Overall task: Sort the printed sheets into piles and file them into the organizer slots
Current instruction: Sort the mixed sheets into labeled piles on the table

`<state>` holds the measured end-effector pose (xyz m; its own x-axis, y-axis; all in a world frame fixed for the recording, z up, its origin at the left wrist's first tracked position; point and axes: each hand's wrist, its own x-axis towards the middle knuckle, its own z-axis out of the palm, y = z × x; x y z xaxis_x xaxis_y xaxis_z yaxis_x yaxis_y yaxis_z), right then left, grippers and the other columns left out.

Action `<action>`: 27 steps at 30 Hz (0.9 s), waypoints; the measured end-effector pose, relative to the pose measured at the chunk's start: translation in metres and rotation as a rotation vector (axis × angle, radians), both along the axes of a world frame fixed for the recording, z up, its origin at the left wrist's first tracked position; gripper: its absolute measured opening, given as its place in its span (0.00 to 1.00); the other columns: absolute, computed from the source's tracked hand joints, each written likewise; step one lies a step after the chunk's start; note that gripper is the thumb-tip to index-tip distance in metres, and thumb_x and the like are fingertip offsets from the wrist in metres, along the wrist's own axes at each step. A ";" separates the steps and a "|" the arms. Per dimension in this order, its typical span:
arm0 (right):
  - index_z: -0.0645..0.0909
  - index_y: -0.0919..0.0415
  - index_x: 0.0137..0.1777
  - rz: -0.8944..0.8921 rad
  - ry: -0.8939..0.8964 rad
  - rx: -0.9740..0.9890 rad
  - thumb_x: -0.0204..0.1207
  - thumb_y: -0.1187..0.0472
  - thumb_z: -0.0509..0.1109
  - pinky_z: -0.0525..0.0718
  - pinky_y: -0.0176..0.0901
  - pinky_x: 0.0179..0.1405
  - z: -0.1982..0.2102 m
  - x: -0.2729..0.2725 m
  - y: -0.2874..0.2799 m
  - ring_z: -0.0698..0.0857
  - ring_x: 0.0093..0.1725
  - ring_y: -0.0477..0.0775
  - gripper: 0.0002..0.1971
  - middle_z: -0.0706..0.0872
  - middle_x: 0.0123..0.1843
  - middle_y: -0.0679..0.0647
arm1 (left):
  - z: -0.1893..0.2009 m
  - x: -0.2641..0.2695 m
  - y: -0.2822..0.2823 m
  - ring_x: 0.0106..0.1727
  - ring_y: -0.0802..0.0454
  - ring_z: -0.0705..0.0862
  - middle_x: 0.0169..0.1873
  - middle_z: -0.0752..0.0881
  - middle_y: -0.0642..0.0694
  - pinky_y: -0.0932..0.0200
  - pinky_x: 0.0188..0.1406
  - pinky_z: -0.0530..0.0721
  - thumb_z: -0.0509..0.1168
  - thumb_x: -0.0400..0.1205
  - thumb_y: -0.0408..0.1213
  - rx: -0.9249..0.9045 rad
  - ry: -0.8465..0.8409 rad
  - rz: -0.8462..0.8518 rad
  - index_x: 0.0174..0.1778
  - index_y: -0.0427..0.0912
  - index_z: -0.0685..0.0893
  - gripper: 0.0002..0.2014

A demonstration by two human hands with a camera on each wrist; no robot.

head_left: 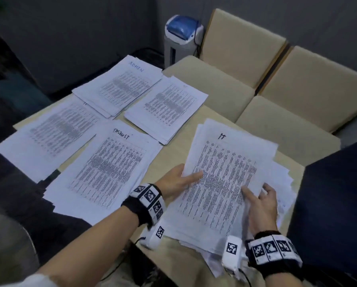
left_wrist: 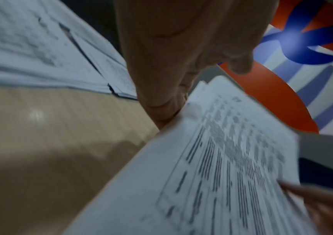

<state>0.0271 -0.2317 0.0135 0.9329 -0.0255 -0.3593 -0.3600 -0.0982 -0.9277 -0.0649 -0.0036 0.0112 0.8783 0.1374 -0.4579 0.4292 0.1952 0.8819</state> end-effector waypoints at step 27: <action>0.83 0.80 0.41 0.409 0.004 -0.539 0.70 0.83 0.73 0.81 0.36 0.41 -0.074 -0.086 0.192 0.77 0.34 0.58 0.03 0.82 0.36 0.70 | -0.027 -0.212 0.494 0.53 0.39 0.84 0.52 0.87 0.38 0.55 0.50 0.79 0.60 0.83 0.29 0.931 0.507 0.147 0.59 0.37 0.85 0.12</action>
